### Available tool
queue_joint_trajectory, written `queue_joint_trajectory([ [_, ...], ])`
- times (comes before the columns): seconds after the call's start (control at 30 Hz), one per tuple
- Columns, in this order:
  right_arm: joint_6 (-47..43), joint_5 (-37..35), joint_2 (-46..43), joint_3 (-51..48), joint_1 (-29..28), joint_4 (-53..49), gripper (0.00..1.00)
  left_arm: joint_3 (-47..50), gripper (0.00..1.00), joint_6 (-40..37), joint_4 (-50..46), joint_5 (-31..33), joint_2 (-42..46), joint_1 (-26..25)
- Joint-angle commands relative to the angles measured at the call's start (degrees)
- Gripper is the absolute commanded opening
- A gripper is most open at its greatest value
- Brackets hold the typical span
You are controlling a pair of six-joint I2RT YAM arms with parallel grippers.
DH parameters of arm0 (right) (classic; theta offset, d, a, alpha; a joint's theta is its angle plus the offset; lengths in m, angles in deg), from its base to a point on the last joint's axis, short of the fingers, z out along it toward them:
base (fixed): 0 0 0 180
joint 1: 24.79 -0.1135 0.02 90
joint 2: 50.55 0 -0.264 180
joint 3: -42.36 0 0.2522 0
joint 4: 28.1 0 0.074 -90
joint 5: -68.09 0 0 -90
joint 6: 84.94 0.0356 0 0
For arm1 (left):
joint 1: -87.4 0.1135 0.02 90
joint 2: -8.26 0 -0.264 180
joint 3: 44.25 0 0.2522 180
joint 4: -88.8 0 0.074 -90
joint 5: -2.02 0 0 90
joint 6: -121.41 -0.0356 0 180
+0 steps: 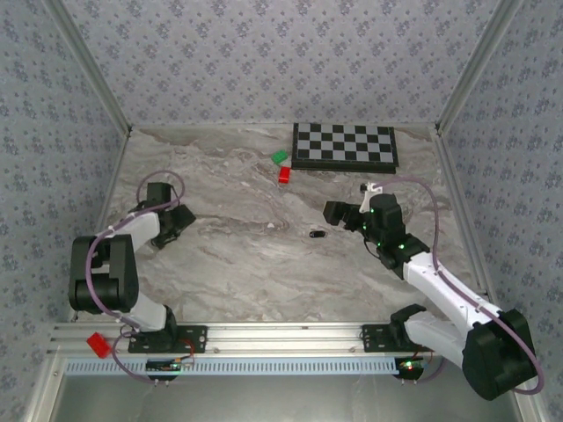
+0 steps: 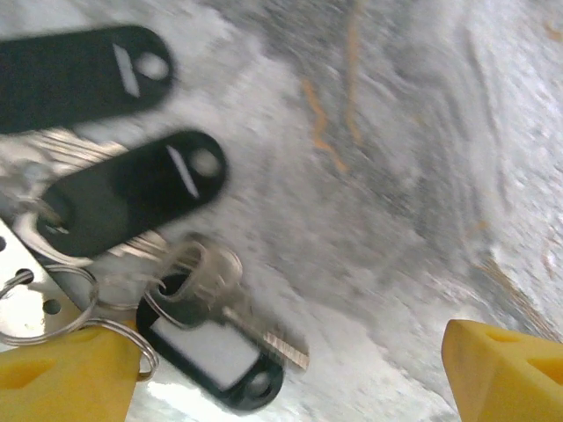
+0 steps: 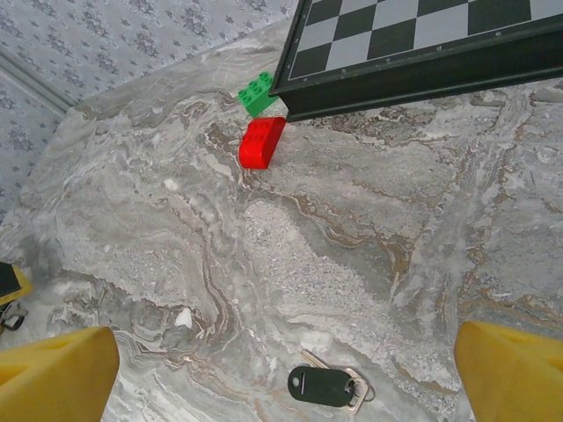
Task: Put the keys on the keyring
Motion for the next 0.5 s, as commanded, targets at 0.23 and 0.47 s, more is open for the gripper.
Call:
queue_joint_trajectory([
  [0.23, -0.9, -1.6, 2.2, -0.6, -0.9, 1.6, 0.99, -1.1, 0.88, 8.8, 1.3, 1.7, 1.9, -21.0],
  [0.47, -1.3, -3.9, 3.5, -0.5, -0.9, 0.7, 0.99, -3.4, 0.88, 15.0, 7.1, 2.7, -1.4, -35.7],
])
